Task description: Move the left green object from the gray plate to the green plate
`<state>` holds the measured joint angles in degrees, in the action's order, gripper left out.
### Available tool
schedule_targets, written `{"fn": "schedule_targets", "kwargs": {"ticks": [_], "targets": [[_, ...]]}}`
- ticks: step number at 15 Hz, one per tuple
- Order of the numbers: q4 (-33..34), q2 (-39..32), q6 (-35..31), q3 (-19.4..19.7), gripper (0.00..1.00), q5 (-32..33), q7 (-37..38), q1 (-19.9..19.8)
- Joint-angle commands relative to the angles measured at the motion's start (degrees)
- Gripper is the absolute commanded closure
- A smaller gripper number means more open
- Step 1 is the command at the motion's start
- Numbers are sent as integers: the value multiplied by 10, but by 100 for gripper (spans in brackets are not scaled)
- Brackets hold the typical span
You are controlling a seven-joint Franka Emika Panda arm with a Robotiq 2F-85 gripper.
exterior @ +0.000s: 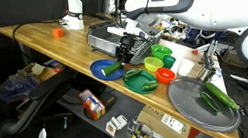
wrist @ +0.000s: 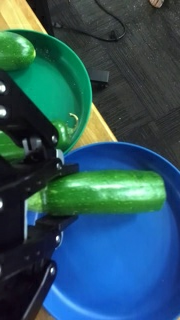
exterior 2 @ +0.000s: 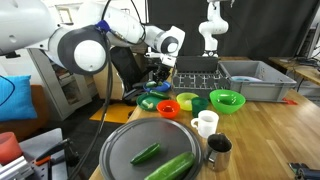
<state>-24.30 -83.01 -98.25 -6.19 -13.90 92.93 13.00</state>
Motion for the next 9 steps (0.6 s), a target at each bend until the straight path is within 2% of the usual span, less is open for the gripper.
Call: {"fn": "schedule_targets", "kwargs": {"ticks": [1, 3, 4, 5, 6, 9], "targets": [[-18, 9, -13, -2, 37, 2, -11, 2], [-19, 8, -14, -3, 30, 2, -13, 5], [43, -27, 13, -8, 28, 7, -8, 7], [-17, 5, -17, -5, 10, 1, -16, 7], [-15, 5, -23, -5, 4, 1, -16, 8], [-6, 5, -52, -6, 0, 1, -35, 10]]}}
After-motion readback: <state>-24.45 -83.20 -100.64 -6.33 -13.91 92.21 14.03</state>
